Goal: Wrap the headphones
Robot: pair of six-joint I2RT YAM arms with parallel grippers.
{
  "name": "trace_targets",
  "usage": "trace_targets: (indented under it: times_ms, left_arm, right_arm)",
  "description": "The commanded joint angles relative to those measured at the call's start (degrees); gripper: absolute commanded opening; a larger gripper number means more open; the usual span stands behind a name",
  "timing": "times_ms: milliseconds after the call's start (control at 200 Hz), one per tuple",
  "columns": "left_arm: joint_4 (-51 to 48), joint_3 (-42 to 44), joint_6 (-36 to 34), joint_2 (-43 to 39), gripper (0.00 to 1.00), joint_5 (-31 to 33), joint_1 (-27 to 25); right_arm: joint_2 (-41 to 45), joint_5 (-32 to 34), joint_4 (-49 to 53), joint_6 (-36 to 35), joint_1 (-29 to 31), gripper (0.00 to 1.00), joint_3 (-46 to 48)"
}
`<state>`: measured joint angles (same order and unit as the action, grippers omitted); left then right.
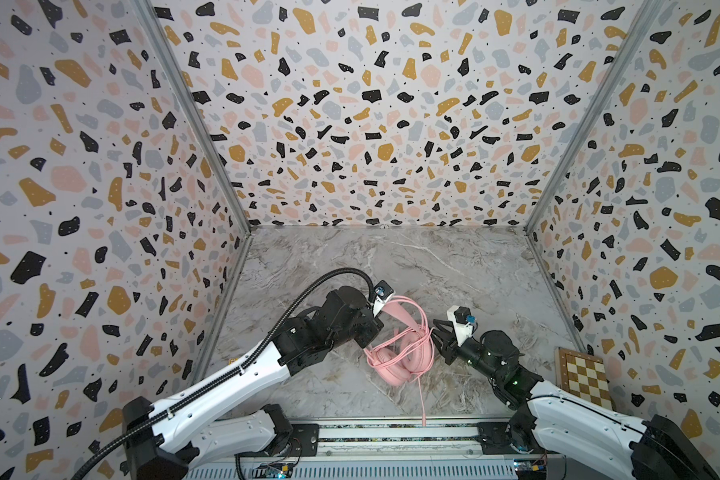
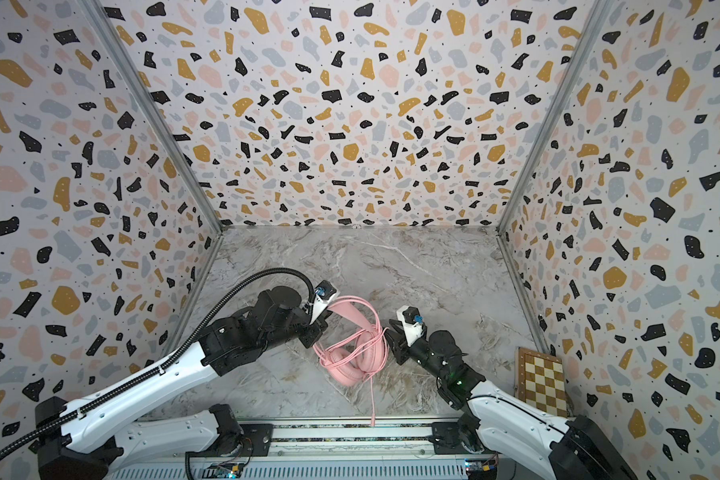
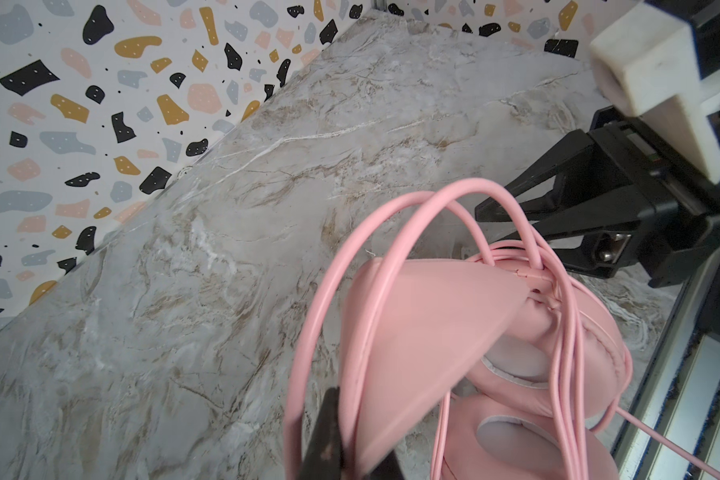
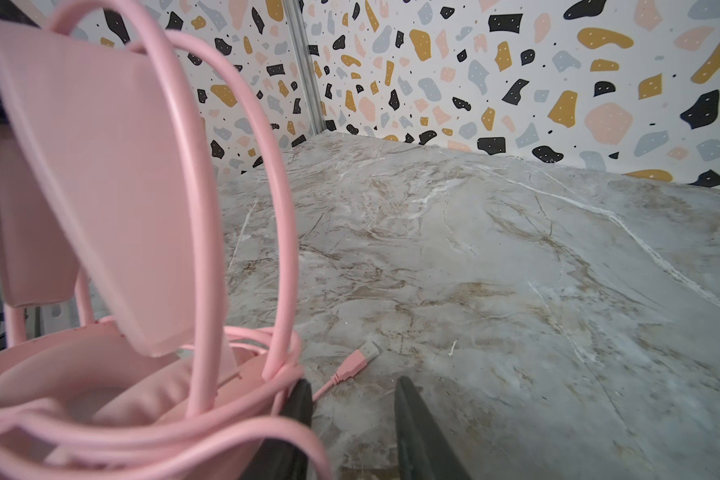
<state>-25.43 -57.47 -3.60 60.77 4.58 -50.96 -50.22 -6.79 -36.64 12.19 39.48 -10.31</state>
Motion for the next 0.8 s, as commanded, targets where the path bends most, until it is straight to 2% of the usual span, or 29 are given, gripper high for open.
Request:
trace_targets:
  times_ms: [0, 80, 235, 320, 390, 611, 796]
  left_arm:
    - [5.50, -0.34, 1.91, -2.49, 0.00, -9.38, 1.60]
    - [7.65, 0.49, 2.90, -3.28, 0.00, -12.12, 3.07]
    - [8.56, 0.68, 4.13, -3.77, 0.00, -13.08, 4.91]
    - [10.05, 1.37, 5.88, -4.34, 0.00, -12.94, 6.06]
    - [10.85, 1.81, 6.95, -4.69, 0.00, -12.52, 6.89]
    - [15.02, 3.83, 10.58, -4.45, 0.00, -19.64, 11.58]
    - [16.23, 4.64, 11.90, -4.78, 0.00, -23.65, 14.40]
  right_arm:
    - [-0.18, 3.62, 0.76, 1.55, -1.72, 0.36, -2.76]
    - [-0.29, 3.34, 1.21, 2.17, -2.76, 0.38, -2.79]
    - [-0.31, 2.15, 0.92, 2.59, -3.59, 0.38, -2.61]
    - [-0.32, 1.87, 0.77, 2.58, -3.58, 0.17, -2.56]
    - [-0.24, 1.78, 0.57, 2.58, -3.58, 0.09, -2.46]
    - [0.12, 2.45, 0.96, 2.67, -3.62, 0.09, -2.48]
    - [-0.21, 9.15, 5.51, 3.79, -3.93, 0.12, -3.68]
